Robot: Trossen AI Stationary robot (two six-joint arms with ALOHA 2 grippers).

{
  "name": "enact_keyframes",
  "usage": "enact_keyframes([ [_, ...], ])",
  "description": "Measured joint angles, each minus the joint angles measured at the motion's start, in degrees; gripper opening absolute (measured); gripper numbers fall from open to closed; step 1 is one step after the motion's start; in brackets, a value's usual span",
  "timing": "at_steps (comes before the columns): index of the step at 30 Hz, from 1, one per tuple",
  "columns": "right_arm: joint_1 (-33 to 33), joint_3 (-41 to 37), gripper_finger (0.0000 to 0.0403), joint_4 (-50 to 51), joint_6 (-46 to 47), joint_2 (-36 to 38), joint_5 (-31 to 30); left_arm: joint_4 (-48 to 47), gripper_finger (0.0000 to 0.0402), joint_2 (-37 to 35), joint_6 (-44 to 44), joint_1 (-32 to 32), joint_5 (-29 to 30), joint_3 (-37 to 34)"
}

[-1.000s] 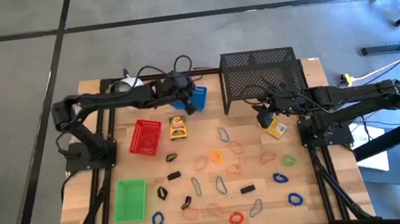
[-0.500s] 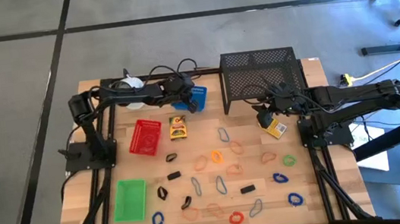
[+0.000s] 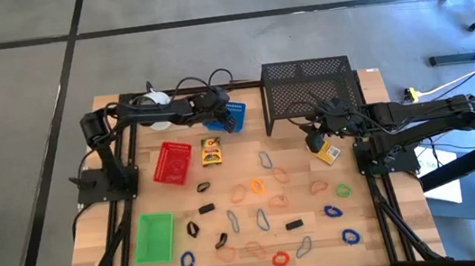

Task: Pick & Place Office Desk Supplies
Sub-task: Put the yellow crayon box into the red bin

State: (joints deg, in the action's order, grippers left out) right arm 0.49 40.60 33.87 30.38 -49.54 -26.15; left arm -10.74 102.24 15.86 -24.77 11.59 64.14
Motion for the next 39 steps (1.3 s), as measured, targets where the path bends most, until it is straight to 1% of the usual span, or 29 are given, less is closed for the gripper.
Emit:
enact_keyframes([
  [2,0.01,-0.01,0.0194,-0.02,-0.93,0.0,0.0,0.26,0.0123,-1.53,-0.6,0.34,-2.05,0.0],
  [5,0.0,0.0,0.0194,-0.02,-1.28,0.0,0.0,-1.64,0.0135,-4.84,-6.51,1.55,-6.41,0.0],
  [8,0.0,-0.02,0.0194,0.0,-1.26,0.0,0.0,-7.96,0.0138,-9.11,-15.94,3.53,-12.25,0.01],
  [10,0.02,0.0,0.0194,0.0,-1.26,0.0,0.0,-14.1,0.0138,-11.46,-21.19,5.2,-15.87,0.04],
  [13,0.02,-0.02,0.0194,-0.01,-1.24,0.0,0.0,-22.23,0.0135,-13.43,-24.84,8.18,-17.97,0.04],
  [16,0.0,-0.02,0.0194,0.0,-1.24,0.0,0.0,-27.13,0.0135,-13.59,-23.2,11.57,-17.96,0.04],
  [19,0.0,-0.02,0.0194,-0.02,-1.22,0.0,0.0,-28.42,0.0137,-12.35,-22.2,15.33,-16.96,0.03],
  [23,0.02,-0.02,0.0194,-0.03,-1.21,0.0,-0.99,-28.28,0.0139,-9.63,-24.35,19.96,-12.92,0.02],
  [27,0.0,-0.02,0.0194,-0.04,-1.17,0.0,-1.92,-28.45,0.0137,-6.51,-25.61,22.8,-8.35,0.0],
  [32,0.02,-0.02,0.0194,-0.03,-1.17,0.0,-1.92,-28.28,0.0132,-2.94,-25.66,24.03,-4.66,-0.01],
  [39,0.02,-0.02,0.0194,-0.03,-1.16,0.0,-1.92,-28.06,0.012,1.35,-25.64,23.4,-4.59,-0.01],
])
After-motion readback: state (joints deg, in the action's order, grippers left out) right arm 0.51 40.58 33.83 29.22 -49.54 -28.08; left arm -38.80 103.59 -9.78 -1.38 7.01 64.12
